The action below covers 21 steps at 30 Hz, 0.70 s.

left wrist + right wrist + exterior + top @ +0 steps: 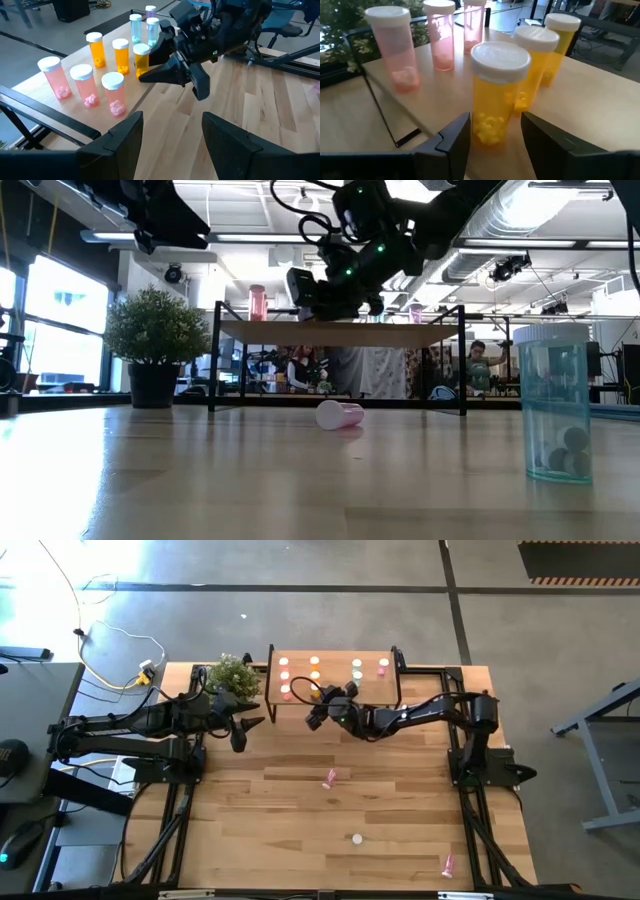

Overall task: Pick and place medicine bottles onto shelf by color
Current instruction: Put the orange pill bottle on the shelf aligned with the other orange pill bottles

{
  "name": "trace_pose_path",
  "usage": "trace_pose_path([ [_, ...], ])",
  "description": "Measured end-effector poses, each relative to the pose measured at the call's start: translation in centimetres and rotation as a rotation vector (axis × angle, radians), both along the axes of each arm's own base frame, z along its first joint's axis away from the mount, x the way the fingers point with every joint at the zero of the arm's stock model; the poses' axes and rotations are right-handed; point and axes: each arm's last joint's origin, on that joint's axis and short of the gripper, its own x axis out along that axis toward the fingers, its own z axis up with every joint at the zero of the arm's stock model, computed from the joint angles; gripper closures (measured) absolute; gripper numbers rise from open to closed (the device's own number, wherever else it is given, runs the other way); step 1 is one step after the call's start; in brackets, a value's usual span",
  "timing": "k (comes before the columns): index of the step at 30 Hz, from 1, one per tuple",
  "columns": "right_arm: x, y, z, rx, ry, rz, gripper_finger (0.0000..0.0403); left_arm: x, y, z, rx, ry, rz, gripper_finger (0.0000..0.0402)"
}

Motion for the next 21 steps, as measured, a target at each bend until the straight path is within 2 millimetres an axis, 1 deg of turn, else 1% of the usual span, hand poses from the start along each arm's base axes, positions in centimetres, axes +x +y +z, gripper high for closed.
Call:
trace_pose_path([
  [9,-0.1,0.3,-0.1,0.038,-0.002,-0.005,0.0235,0.0,0.0,0.0,-0.019,-0.011,0.007,0.0206],
  [21,0.0,1.3,-0.2,0.058,-0.013,0.007,0.0235,0.0,0.0,0.0,-0.019,-0.012,0.007,0.0206],
])
